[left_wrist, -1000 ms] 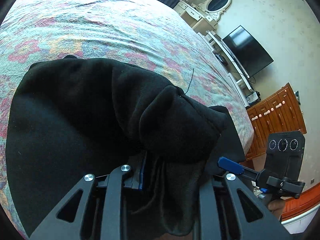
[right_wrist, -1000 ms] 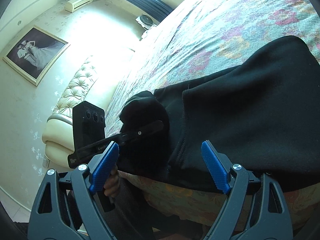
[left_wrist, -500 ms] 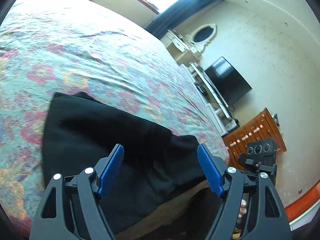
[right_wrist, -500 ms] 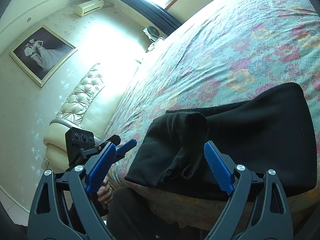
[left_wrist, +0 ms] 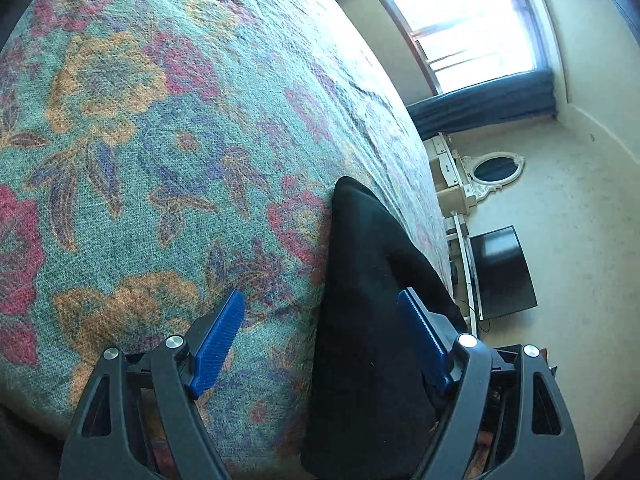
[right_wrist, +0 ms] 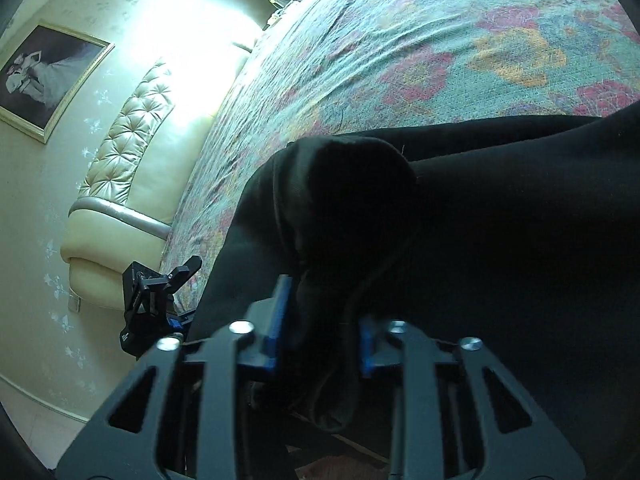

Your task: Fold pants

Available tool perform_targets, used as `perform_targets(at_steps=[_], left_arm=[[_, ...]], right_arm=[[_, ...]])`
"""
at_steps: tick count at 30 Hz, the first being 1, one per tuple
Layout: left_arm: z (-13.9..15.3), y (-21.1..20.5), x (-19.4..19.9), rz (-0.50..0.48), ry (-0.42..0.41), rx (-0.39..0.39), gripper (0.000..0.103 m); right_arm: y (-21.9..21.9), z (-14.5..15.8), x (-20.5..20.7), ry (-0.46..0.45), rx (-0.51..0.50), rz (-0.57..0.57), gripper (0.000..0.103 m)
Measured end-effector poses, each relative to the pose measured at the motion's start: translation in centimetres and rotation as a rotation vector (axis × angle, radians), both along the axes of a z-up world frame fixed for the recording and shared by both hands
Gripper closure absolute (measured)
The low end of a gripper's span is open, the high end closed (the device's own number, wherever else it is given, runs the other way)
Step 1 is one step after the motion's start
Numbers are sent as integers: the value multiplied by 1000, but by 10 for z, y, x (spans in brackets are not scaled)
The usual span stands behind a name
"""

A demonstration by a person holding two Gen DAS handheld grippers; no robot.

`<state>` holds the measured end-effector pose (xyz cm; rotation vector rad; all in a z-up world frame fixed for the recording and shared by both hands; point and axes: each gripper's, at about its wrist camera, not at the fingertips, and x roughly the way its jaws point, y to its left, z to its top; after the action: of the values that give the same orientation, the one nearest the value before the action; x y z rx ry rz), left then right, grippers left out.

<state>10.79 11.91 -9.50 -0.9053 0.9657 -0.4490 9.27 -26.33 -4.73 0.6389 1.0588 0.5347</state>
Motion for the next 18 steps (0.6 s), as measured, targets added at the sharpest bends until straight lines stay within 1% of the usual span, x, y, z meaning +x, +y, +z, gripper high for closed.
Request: perform_targets(at_steps=[3, 6, 9, 11, 14, 18], left_arm=[[2, -2, 1, -14, -14, -2, 21], [6, -4, -2, -30, -34, 4, 21], [12, -17, -3, -40, -38, -35, 21], [12, -24, -3, -51, -30, -69, 21], [15, -37, -2, -79, -24, -100, 21], [22, -63, -1, -144, -41, -89, 21]], right_arm=[[4, 8, 1, -16, -31, 22, 91], [-3, 35, -2, -66, -14, 26, 92], [-17, 63, -7, -115, -5, 38, 93], [-29, 79, -12, -136, -21, 45, 94], [-53, 95, -24, -160, -65, 26, 94], [-98, 97, -39, -150, -83, -42, 94]])
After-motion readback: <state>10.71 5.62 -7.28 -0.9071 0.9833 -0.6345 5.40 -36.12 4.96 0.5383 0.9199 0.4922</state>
